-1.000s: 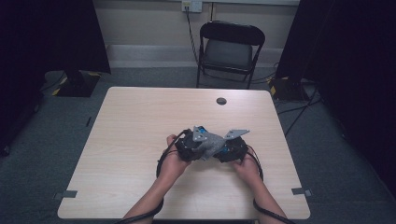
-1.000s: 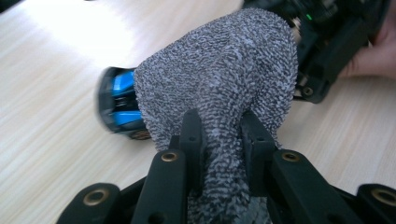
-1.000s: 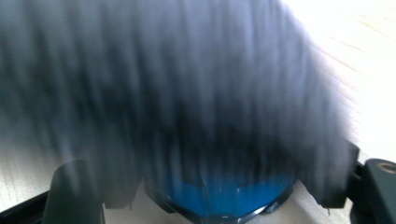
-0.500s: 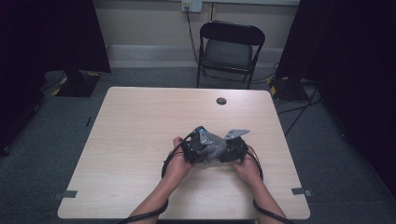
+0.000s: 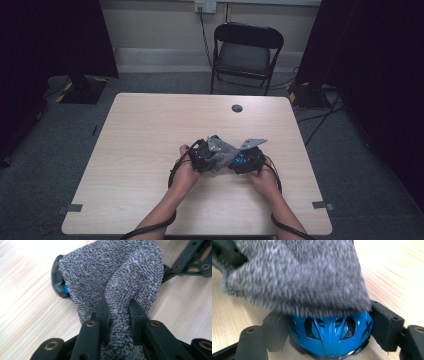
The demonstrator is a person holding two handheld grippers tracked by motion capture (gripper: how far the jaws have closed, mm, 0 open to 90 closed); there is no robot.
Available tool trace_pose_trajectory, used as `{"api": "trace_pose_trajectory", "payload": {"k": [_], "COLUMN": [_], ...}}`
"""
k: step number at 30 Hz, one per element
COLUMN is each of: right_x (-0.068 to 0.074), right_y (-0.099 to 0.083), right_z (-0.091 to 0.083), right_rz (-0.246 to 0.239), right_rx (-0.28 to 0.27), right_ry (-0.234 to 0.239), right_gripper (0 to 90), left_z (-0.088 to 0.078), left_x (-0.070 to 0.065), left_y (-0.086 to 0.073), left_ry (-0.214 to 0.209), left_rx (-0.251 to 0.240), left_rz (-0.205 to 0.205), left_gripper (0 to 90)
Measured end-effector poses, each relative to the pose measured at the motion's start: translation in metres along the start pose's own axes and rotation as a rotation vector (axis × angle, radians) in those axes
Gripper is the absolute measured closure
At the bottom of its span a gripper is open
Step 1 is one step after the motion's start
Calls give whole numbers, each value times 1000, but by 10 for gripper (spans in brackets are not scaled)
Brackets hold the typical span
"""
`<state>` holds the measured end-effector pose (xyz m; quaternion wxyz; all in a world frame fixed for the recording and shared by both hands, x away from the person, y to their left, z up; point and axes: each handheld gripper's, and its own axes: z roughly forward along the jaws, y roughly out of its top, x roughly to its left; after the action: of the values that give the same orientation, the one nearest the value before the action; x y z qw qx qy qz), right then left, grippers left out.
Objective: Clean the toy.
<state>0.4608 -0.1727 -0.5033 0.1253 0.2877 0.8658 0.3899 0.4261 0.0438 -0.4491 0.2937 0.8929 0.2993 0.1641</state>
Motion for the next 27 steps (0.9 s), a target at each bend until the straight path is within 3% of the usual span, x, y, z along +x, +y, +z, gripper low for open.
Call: {"api": "trace_pose_trajectory", "payload": {"k": [27], "right_x": [0], "right_y": [0], "right_z": [0], "right_rz": [0], "right_rx": [0], "right_ry": [0], "right_gripper": [253], "left_z": [-12], "left_x": [43], "left_y": [-10], "left_ry": [70], "left_rx": [-11], "left_rz": [-96], "left_gripper": [739]}}
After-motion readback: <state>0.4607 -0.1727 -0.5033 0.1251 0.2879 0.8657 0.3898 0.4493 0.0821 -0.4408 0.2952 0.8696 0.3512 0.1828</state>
